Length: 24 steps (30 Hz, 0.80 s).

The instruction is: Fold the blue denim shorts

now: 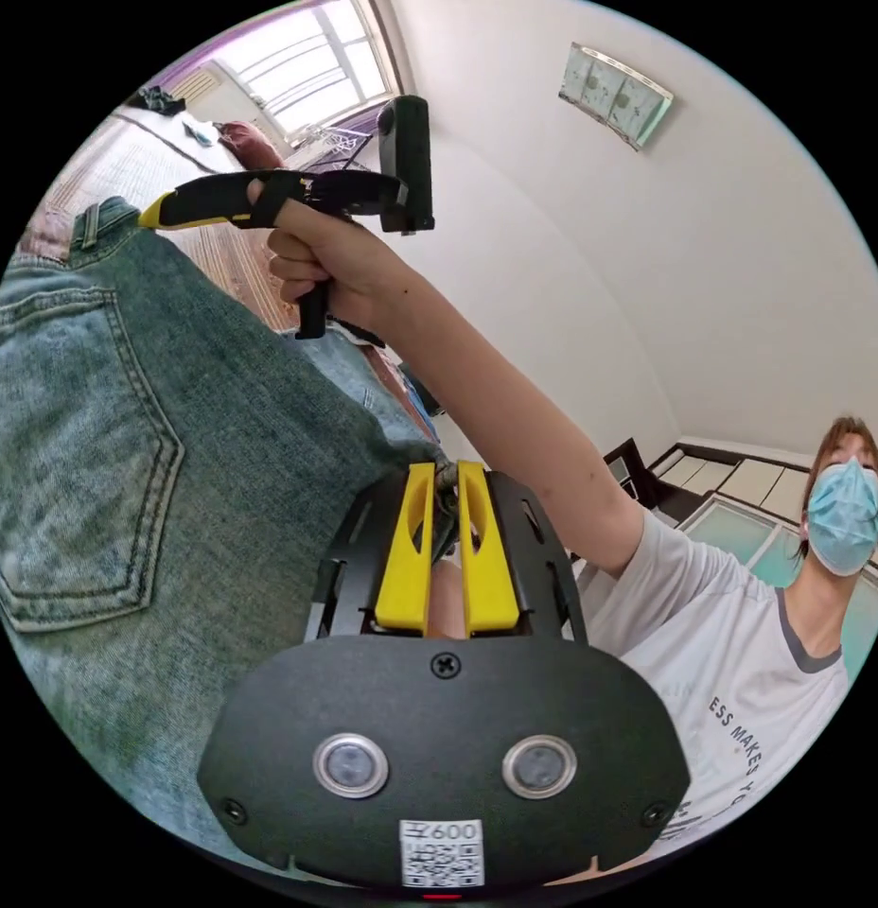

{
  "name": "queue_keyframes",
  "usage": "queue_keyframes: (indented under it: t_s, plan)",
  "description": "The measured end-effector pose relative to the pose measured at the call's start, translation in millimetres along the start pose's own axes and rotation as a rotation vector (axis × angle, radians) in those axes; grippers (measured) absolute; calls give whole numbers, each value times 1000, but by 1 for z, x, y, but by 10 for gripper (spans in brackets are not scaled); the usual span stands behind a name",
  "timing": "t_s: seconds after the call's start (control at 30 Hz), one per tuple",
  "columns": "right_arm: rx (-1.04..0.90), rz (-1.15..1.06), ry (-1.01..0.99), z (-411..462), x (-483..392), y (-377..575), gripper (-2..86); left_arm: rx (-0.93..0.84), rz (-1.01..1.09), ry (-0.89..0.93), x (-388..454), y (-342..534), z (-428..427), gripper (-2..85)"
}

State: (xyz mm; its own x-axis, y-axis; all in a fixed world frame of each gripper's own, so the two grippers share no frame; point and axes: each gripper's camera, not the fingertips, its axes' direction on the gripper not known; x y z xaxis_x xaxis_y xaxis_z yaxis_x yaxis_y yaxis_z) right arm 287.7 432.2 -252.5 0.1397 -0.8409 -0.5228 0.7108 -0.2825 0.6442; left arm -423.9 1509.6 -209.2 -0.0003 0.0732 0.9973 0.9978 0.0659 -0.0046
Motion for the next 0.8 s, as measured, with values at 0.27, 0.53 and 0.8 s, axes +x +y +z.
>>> queue_keyframes:
  t_s: [0.27,0.53,0.8]
  plan:
    - [181,144,60,-70,-32,-8,-9,-77,195,-115,-35,22,6,179]
    - [-151,7,-190,-95,-180,59,-8,-189,404,-1051,-123,21,-57,29]
    - [-542,14,-7,-1,-242,68,-8,-306,353,-1329,-160,98,-14,5]
